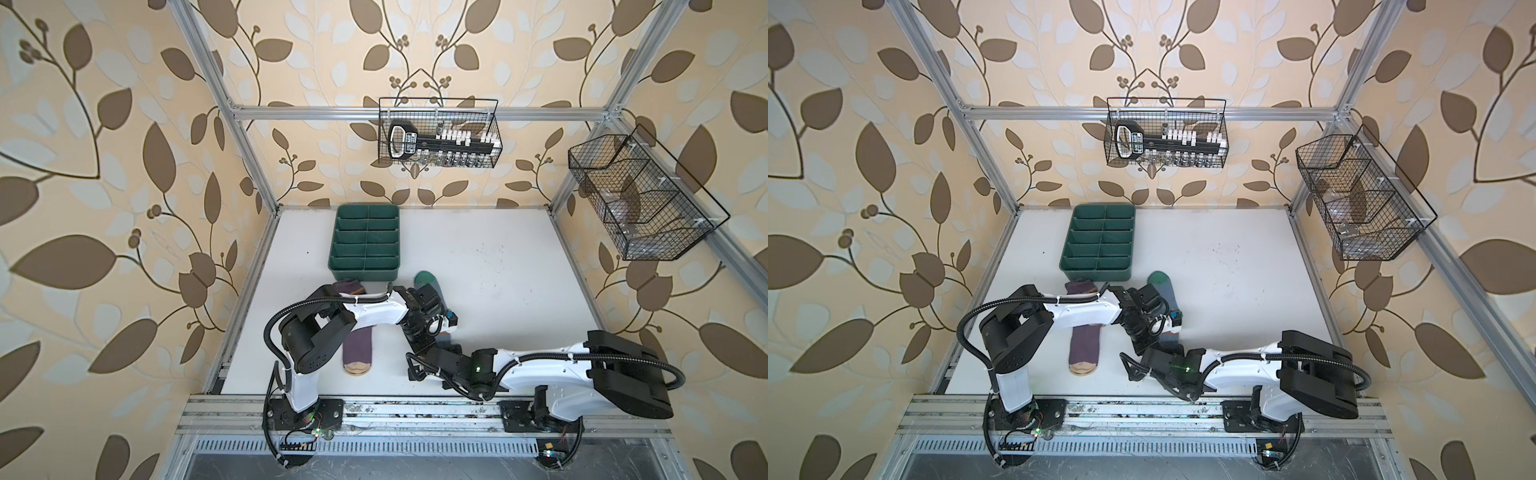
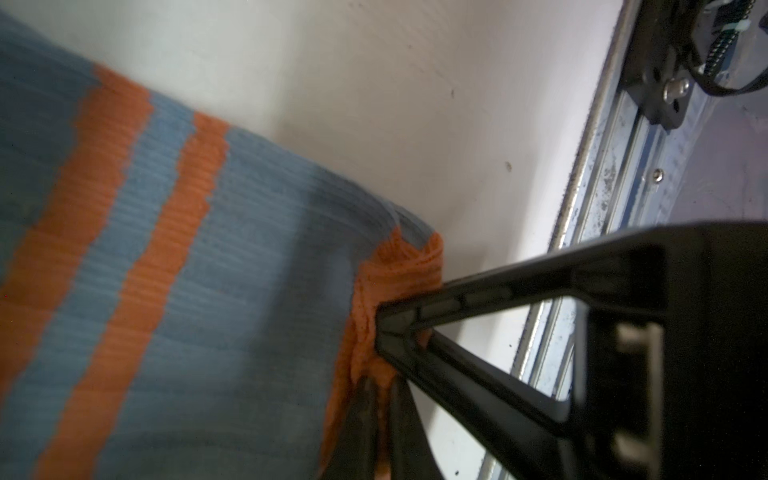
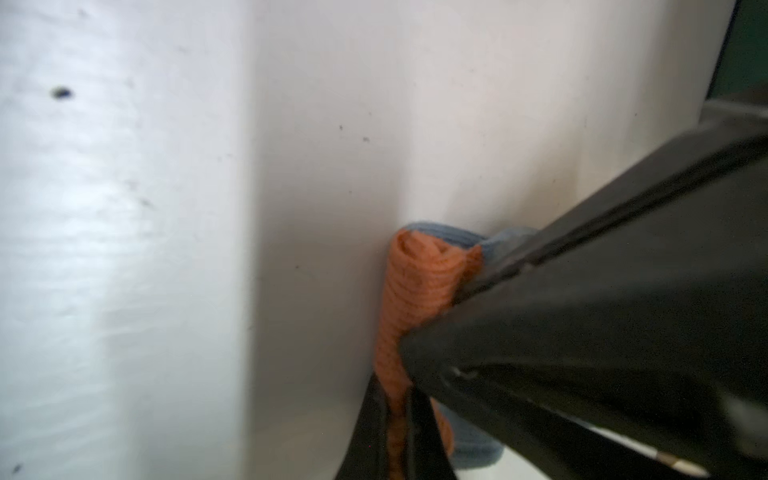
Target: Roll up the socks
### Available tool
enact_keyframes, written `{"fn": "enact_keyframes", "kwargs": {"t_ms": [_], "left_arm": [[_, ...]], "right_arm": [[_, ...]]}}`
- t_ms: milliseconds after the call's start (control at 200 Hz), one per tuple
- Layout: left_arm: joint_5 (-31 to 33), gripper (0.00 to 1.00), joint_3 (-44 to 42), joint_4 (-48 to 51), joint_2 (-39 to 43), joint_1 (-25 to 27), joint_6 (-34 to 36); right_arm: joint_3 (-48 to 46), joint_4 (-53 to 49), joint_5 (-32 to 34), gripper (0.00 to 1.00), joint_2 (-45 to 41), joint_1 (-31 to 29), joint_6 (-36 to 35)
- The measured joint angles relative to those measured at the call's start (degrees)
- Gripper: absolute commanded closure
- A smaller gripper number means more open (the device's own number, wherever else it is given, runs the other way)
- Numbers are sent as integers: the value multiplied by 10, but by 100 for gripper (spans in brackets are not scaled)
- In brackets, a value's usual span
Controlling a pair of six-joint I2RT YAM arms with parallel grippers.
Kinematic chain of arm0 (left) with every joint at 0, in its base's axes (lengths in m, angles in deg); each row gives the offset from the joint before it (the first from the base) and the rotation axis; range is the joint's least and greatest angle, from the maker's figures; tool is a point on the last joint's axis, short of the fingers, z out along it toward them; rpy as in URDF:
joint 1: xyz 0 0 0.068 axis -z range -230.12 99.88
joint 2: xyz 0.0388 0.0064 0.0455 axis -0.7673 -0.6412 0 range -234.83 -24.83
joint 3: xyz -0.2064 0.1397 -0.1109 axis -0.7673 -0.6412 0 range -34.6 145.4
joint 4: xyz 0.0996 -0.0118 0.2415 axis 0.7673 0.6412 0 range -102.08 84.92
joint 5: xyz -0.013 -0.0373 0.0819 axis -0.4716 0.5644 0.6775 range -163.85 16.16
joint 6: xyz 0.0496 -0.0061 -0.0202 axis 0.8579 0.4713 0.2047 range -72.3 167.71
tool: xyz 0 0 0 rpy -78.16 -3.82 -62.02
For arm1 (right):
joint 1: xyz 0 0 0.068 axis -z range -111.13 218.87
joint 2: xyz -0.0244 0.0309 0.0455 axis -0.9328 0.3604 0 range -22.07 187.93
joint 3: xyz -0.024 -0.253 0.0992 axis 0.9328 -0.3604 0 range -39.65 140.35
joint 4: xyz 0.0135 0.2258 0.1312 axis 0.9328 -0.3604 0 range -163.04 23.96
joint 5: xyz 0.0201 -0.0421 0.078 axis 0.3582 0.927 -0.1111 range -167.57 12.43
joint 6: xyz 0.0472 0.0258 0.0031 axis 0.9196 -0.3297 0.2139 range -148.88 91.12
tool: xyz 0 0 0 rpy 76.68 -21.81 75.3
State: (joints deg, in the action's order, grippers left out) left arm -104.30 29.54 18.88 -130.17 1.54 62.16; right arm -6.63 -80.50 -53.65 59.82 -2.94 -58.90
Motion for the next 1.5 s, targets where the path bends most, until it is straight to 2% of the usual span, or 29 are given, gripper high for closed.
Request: {"fn": "enact_keyframes", "kwargs": {"t_ms": [125, 275, 420, 490, 630, 820, 1090, 1225, 1420, 1500], "left_arm": [[12, 68, -35, -33, 62, -8, -27], [42, 65, -77, -84, 174, -39, -55], [134, 57, -136, -144, 308, -68, -78], [197, 48, -170, -161, 382, -72, -78], [276, 45, -209, -156, 516, -73, -47], [268, 46, -206, -86, 613, -75, 28], [223, 49, -196, -2, 629, -68, 108], [238, 48, -196, 9, 621, -12, 141], [339, 46, -237, -27, 571, 157, 203], [368, 46, -264, -50, 527, 200, 216]], "right_arm": [[5, -18, -33, 100, -8, 16, 3], [17, -38, -75, 100, -9, 40, 7], [40, -76, -142, 96, -6, 71, 15], [64, -105, -182, 96, 8, 90, 17], [126, -169, -254, 95, 61, 130, 19], [191, -233, -324, 93, 118, 168, 19], [247, -290, -378, 92, 172, 202, 5], [247, -291, -398, 90, 176, 219, -5], [252, -295, -418, 87, 187, 237, -16], [254, -296, -424, 86, 191, 241, -20]]}}
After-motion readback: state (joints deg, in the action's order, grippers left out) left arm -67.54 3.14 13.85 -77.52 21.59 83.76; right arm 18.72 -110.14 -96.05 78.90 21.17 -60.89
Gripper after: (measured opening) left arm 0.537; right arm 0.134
